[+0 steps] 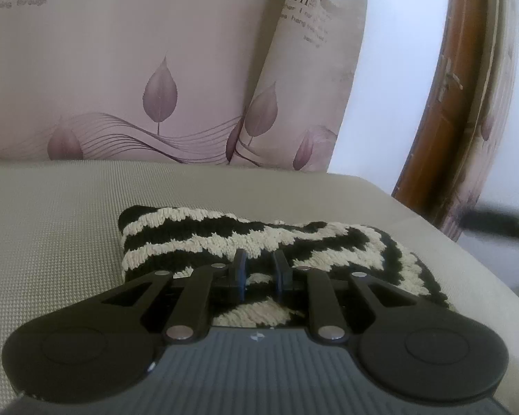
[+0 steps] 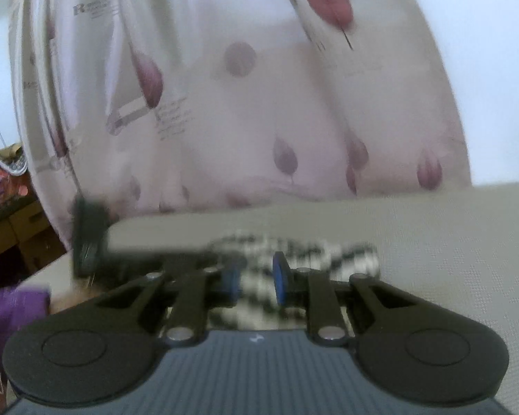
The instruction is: Fold small clothes
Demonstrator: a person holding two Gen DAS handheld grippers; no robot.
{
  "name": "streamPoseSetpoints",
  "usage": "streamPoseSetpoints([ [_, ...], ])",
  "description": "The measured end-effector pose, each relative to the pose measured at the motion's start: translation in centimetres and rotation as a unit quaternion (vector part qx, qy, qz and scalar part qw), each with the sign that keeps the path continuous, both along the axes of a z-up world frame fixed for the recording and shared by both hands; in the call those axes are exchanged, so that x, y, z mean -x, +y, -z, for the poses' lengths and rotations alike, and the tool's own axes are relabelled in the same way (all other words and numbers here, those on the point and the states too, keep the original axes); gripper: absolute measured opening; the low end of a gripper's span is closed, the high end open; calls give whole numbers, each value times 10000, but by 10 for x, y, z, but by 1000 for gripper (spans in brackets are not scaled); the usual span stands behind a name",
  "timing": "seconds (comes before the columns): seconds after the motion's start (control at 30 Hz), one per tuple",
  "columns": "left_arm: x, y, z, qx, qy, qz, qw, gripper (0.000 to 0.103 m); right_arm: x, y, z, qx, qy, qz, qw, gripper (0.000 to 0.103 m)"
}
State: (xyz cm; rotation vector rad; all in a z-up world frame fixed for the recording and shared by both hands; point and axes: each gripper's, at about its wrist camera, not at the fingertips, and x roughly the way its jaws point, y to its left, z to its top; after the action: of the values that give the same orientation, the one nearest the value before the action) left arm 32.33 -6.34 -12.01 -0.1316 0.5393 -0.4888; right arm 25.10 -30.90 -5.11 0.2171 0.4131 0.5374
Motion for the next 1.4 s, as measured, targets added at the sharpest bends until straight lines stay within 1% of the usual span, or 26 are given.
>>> streamPoseSetpoints([
  [0.07,1,3,1,70,-30,-2,10000,23,-35,9,-8,80,107,-47,9999,20],
  [0.13,3,4,1,92,-65,-3,9999,23,-70,23,-4,356,361,-145,9986,20],
  [0.17,4,4,1,92,-77,-1,9999,23,-86,27,4,503,581,-182,9969,20],
  [0.2,4,4,1,92,-78,13,9999,23,-104,34,18,807,925,-148,9923,18],
  [0.23,4,4,1,63,-88,20,9999,23,-120,40,38,1228,1296,-86,9839,18],
  [0.27,3,4,0,30,-87,42,9999,23,-123,38,51,1168,1256,-89,9851,18],
  [0.3,2,4,-3,13,-79,85,9999,23,-124,31,57,869,1271,-89,9880,18],
  [0.33,3,5,-6,20,-74,108,9999,23,-127,23,58,595,1412,-60,9882,18],
  [0.37,4,6,-11,20,-93,112,9999,23,-126,20,56,499,1479,-24,9877,18],
  [0.4,8,7,-17,15,-136,106,9999,23,-120,18,51,477,1451,43,9883,19],
  [0.43,13,10,-23,50,-200,113,9997,26,-110,18,44,494,1302,92,9902,22],
  [0.5,30,15,-33,109,-360,164,9992,28,-73,15,26,428,734,-21,9964,23],
  [0.57,50,15,-37,53,-463,315,9984,28,-32,16,12,337,319,-253,9986,23],
  [0.67,87,10,-33,-178,-665,480,9965,28,16,28,9,636,46,-447,9970,23],
  [0.73,108,8,-27,-293,-780,459,9955,29,34,36,17,885,3,-510,9948,22],
  [0.77,115,8,-23,-302,-755,416,9958,29,39,40,25,1063,70,-518,9930,22],
  [0.87,125,11,-10,-266,-671,314,9969,31,46,37,58,1355,633,-373,9881,19],
  [0.93,127,9,-5,-292,-771,266,9962,31,54,28,69,1207,480,-382,9908,19],
  [1.0,127,7,-4,-333,-847,262,9955,31,50,27,64,1159,612,-320,9909,18],
  [1.07,126,10,-2,-220,-858,265,9957,31,50,25,60,1004,650,-314,9923,18],
  [1.1,127,13,-1,-150,-861,273,9958,31,55,20,57,748,623,-328,9947,19],
  [1.17,127,17,0,-31,-854,281,9959,31,69,-5,50,101,601,-145,9980,19],
  [1.23,128,18,0,29,-844,289,9960,31,75,-35,48,-636,649,240,9956,20],
  [1.27,128,18,0,40,-846,290,9960,32,76,-48,50,-892,712,418,9926,20],
  [1.3,128,18,-1,49,-844,293,9960,32,75,-58,51,-1040,806,563,9897,20],
  [1.4,128,20,-1,122,-816,299,9961,33,66,-72,56,-1126,1047,787,9850,23],
])
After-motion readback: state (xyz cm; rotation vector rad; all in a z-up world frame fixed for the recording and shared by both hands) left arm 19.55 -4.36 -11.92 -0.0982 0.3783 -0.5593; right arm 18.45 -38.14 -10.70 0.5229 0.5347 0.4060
